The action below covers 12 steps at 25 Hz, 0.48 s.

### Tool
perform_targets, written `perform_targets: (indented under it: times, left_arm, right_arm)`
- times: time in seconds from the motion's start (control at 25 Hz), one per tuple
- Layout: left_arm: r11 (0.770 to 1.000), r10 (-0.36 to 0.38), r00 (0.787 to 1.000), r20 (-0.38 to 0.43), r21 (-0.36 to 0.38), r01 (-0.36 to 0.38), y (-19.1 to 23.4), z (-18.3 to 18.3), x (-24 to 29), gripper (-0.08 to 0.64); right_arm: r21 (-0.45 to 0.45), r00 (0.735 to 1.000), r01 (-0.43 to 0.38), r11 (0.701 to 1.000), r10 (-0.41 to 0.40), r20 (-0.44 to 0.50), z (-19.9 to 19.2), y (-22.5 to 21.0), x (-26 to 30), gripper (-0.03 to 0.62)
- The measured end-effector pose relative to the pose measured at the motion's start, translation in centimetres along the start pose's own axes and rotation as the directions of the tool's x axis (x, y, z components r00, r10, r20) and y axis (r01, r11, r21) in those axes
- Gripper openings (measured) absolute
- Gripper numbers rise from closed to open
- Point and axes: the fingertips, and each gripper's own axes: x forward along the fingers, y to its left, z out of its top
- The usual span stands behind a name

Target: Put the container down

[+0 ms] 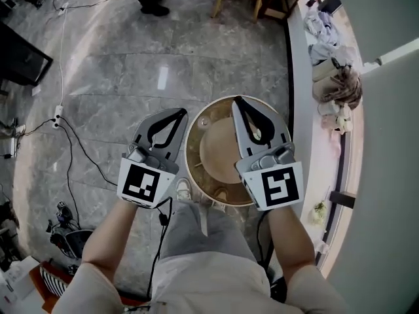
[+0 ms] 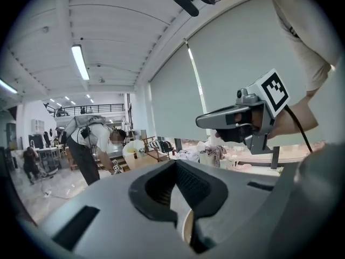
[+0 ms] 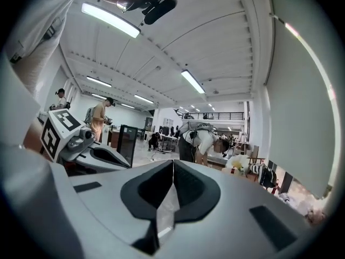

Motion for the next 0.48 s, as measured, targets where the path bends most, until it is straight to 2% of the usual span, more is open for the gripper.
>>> perform_targets:
  times: [0.16,0.48]
  left_arm:
    - [0.999,0.045,0.999,0.010,0.028,-0.046,1.0,4.9,-2.0,0.008]
    - [0.995,0.103,0.991,0.080,-0.005,-0.103,0.8,12.3,-6.3,0.008]
  right_arm:
    - [-0.027,1.000,-0.015,1.000,0.015,0.022,5.2,0.6,-1.2,0.009]
    - [-0.026,0.995,-0.007,1.000,0.009,0.098,12.5,1.5,-5.5,0.008]
